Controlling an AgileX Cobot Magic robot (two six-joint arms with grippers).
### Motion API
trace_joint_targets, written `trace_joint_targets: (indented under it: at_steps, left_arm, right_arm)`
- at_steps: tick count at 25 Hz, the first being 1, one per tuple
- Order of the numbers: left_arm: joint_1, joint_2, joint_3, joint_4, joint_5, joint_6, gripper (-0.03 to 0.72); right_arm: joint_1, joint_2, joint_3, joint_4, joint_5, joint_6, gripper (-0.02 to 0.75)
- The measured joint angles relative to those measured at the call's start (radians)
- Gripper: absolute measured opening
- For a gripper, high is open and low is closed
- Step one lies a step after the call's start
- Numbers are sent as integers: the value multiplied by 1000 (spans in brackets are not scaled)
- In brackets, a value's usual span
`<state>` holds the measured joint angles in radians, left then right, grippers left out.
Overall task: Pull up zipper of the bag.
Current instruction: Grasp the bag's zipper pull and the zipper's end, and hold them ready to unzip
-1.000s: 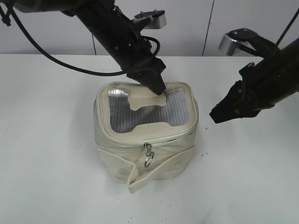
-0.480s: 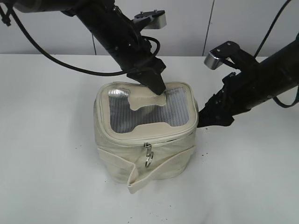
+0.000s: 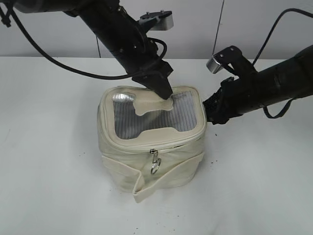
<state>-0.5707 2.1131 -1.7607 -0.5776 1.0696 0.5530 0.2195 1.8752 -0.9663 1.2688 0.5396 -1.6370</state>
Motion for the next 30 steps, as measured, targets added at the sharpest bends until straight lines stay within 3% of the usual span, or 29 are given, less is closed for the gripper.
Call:
trace_joint_targets:
  at_steps: [4,6,17,30]
  left_arm:
    - [0,0,0,-2,0,0,43]
    - [0,0,0,-2,1,0,43]
    - [0,0,0,-5,4,0,43]
    - [0,0,0,-6,4,0,43]
  right_arm:
    - [3,9,-4,23,17,-1,50]
    - [3,10,-4,13,32,13,0]
    - [4,-24,-7,-349,131,403,-15]
    - [4,-127,-7,-419,251,487,-15]
